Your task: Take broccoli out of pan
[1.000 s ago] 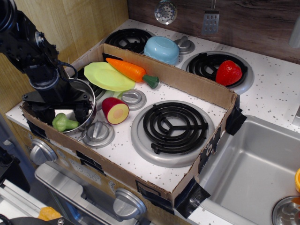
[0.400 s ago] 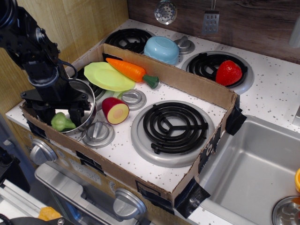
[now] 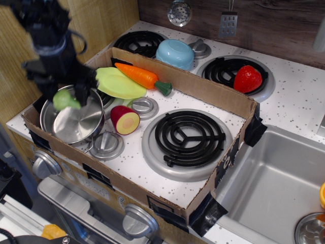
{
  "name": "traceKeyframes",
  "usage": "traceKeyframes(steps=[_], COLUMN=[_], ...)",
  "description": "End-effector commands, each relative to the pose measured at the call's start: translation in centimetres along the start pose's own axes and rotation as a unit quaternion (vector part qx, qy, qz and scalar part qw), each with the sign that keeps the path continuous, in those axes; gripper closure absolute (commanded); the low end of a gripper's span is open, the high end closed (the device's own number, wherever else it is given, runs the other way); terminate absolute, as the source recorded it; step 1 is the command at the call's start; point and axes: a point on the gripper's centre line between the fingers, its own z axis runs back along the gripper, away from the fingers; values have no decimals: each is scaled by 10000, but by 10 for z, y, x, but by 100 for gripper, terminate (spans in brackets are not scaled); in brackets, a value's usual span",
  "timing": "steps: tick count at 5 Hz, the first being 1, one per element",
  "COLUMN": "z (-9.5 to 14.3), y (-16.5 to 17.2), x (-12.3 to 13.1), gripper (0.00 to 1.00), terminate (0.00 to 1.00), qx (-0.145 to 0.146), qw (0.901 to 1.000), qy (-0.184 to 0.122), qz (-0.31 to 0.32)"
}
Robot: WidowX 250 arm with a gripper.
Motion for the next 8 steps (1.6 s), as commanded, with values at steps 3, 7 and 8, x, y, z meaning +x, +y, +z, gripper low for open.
traceKeyframes(steps=[3, 7, 8], z=[69, 3, -8], y=[-102, -151, -157], x=[3, -10, -3], gripper=[100, 100, 100], terminate=[0, 0, 0], qx=[-312, -439, -602], qw=[9995, 9952, 9926], qy=[-80, -16, -61], qz=[55, 872, 1057])
